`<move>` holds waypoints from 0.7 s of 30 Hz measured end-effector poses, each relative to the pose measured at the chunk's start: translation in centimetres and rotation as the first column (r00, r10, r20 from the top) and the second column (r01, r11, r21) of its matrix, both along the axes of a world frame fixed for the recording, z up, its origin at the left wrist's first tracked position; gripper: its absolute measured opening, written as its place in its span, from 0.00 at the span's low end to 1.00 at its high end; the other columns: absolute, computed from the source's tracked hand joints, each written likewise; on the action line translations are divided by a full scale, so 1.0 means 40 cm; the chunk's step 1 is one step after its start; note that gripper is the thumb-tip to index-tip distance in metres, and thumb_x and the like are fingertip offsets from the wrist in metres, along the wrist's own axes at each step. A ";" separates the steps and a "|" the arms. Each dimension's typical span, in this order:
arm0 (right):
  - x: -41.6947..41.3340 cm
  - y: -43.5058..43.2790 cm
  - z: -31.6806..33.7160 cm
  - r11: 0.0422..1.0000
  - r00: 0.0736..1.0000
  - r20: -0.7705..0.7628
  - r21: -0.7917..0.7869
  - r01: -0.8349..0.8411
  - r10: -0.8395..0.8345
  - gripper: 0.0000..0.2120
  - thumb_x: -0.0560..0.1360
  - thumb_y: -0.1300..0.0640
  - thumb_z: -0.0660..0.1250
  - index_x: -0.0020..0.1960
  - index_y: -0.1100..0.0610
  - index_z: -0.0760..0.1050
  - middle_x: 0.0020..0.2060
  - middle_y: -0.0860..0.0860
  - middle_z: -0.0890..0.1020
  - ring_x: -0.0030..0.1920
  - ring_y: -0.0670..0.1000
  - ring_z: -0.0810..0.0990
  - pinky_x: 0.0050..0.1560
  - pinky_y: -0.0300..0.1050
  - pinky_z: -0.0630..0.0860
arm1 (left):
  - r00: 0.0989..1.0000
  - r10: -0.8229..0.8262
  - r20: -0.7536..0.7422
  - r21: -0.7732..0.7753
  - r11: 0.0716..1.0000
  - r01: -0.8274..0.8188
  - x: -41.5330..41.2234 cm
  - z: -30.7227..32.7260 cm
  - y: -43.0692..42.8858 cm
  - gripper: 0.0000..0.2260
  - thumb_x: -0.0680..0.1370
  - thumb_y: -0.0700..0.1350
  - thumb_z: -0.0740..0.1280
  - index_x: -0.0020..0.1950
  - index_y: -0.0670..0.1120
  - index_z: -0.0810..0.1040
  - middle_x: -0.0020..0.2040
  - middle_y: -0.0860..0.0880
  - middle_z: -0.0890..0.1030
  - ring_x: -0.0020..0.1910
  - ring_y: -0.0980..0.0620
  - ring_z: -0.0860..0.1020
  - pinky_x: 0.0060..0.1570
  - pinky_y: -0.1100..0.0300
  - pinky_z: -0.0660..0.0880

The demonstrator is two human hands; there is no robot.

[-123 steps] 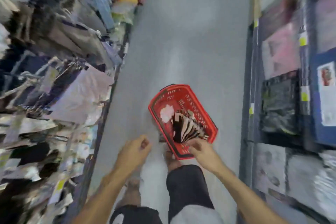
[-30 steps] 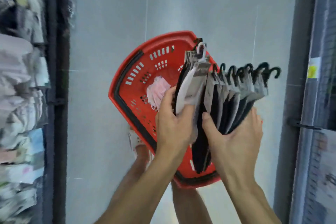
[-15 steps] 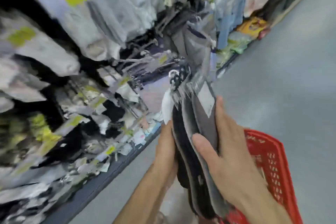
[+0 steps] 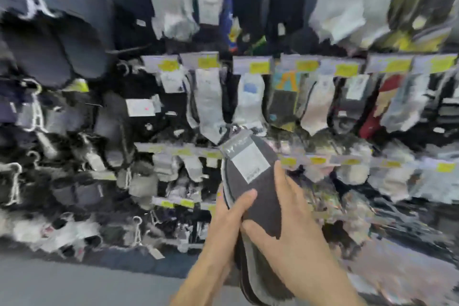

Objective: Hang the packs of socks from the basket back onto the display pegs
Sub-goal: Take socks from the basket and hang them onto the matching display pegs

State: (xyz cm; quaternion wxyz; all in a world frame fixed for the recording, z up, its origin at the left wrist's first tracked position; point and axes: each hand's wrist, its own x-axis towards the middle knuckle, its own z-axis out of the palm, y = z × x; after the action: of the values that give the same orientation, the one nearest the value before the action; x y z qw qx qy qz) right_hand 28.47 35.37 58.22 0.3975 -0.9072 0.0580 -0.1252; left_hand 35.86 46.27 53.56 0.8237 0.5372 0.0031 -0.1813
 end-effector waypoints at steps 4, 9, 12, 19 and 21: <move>0.108 0.196 0.142 0.977 0.975 0.201 0.171 -0.128 0.092 0.30 0.70 0.32 0.64 0.67 0.20 0.53 0.65 0.22 0.65 0.63 0.27 0.68 0.62 0.41 0.73 | 0.961 0.137 0.239 -0.103 0.988 -0.116 0.067 0.153 0.253 0.34 0.63 0.55 0.78 0.67 0.56 0.74 0.56 0.50 0.86 0.53 0.48 0.85 0.43 0.58 0.83; 0.211 0.333 0.259 0.979 0.928 0.368 0.167 -0.121 0.052 0.24 0.62 0.35 0.73 0.56 0.27 0.69 0.51 0.31 0.75 0.53 0.32 0.75 0.43 0.32 0.75 | 0.873 0.276 0.401 -0.173 0.959 -0.224 0.126 0.276 0.405 0.26 0.66 0.54 0.76 0.63 0.61 0.77 0.58 0.50 0.85 0.56 0.48 0.84 0.45 0.59 0.82; 0.273 0.367 0.303 0.956 0.918 0.394 0.247 -0.156 0.048 0.24 0.58 0.34 0.72 0.52 0.35 0.74 0.47 0.37 0.81 0.45 0.37 0.81 0.41 0.35 0.76 | 0.838 0.265 0.477 -0.150 0.964 -0.220 0.169 0.325 0.440 0.19 0.66 0.56 0.76 0.56 0.67 0.79 0.55 0.54 0.86 0.53 0.51 0.85 0.44 0.62 0.81; 0.451 0.359 0.354 0.895 0.848 0.524 0.334 -0.295 0.084 0.18 0.67 0.55 0.79 0.51 0.38 0.78 0.43 0.36 0.83 0.42 0.37 0.81 0.39 0.27 0.74 | 0.778 0.244 0.579 -0.141 0.970 -0.200 0.308 0.393 0.468 0.29 0.67 0.63 0.77 0.66 0.66 0.72 0.65 0.55 0.81 0.63 0.52 0.81 0.54 0.58 0.80; 0.510 0.349 0.367 0.878 0.835 0.543 0.351 -0.327 0.094 0.18 0.67 0.59 0.79 0.50 0.40 0.78 0.42 0.38 0.84 0.40 0.39 0.81 0.38 0.28 0.74 | 0.763 0.242 0.599 -0.125 0.970 -0.210 0.358 0.415 0.465 0.28 0.70 0.61 0.76 0.68 0.64 0.72 0.65 0.52 0.81 0.63 0.50 0.81 0.54 0.59 0.80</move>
State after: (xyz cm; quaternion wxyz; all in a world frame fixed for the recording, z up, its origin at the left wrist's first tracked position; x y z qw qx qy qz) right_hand 48.87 49.32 72.90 0.5997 -0.7315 -0.1259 -0.2992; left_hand 50.18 64.88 70.16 0.8094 0.5416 -0.2026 0.1021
